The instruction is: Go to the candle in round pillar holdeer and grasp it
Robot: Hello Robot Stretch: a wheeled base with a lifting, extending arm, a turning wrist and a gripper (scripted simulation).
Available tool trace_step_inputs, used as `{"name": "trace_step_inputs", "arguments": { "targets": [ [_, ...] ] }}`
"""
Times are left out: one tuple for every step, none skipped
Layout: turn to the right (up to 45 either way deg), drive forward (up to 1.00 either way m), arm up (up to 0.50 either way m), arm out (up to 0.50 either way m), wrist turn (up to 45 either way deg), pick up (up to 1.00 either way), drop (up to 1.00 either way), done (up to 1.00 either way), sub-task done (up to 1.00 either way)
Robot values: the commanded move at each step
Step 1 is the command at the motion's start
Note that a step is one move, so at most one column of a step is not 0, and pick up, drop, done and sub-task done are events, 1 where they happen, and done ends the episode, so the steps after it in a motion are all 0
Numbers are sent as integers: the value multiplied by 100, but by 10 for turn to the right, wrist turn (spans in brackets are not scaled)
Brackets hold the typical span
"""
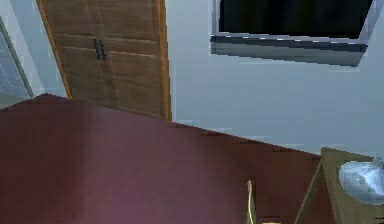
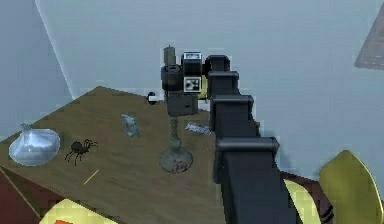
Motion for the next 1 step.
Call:
{"name": "trace_step_inputs", "arguments": {
  "targets": [
    [0,0,0,0,0,0,0,100,0]
  ]
}}
